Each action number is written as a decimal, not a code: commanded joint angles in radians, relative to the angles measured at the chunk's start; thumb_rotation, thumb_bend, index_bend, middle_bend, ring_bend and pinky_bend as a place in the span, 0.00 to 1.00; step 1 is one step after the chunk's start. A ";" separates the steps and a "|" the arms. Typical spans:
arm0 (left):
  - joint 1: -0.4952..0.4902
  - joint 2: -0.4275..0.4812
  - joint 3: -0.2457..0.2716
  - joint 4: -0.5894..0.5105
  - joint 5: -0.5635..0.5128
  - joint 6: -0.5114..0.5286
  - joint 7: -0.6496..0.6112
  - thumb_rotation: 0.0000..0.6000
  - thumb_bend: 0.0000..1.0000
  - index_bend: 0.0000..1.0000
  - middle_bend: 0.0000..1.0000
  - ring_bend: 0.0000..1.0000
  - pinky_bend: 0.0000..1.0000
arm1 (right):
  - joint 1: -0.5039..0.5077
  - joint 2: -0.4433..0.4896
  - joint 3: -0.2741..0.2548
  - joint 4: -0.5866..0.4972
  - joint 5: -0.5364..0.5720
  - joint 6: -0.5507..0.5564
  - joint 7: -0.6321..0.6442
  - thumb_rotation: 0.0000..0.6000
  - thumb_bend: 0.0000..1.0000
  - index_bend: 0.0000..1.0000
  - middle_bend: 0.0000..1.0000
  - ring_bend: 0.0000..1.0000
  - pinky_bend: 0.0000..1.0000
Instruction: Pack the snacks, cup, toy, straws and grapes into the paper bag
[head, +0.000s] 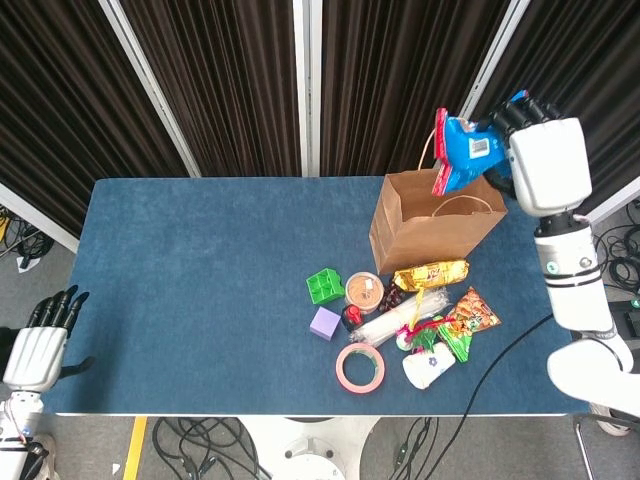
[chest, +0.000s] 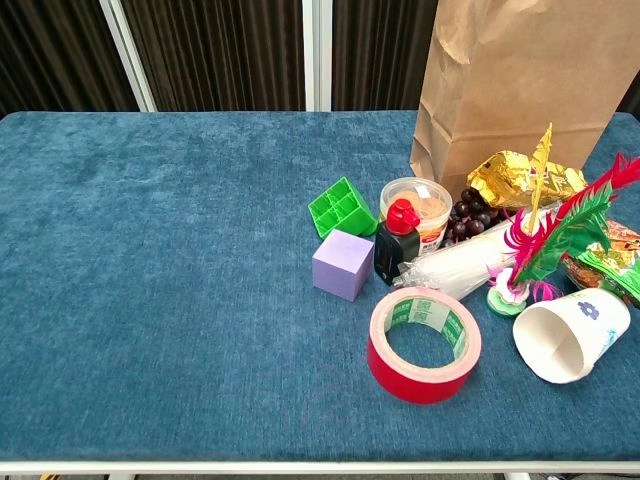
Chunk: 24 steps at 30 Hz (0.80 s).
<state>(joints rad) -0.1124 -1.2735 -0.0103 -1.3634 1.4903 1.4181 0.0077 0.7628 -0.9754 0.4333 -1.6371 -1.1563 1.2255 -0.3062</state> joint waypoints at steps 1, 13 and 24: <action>-0.002 0.000 0.001 0.004 0.000 -0.005 0.002 1.00 0.05 0.07 0.04 0.00 0.11 | 0.034 -0.037 -0.029 0.089 0.029 -0.063 -0.055 1.00 0.42 0.58 0.47 0.36 0.47; -0.009 -0.011 -0.001 0.031 -0.013 -0.028 -0.004 1.00 0.05 0.07 0.04 0.00 0.11 | 0.076 -0.164 -0.104 0.270 0.018 -0.185 -0.020 1.00 0.42 0.58 0.47 0.36 0.47; -0.004 -0.014 0.004 0.051 -0.012 -0.026 -0.029 1.00 0.05 0.07 0.04 0.00 0.11 | 0.082 -0.199 -0.124 0.288 0.019 -0.225 -0.003 1.00 0.42 0.58 0.47 0.36 0.47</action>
<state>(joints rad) -0.1165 -1.2877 -0.0064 -1.3125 1.4778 1.3915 -0.0209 0.8442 -1.1734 0.3098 -1.3491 -1.1387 1.0026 -0.3094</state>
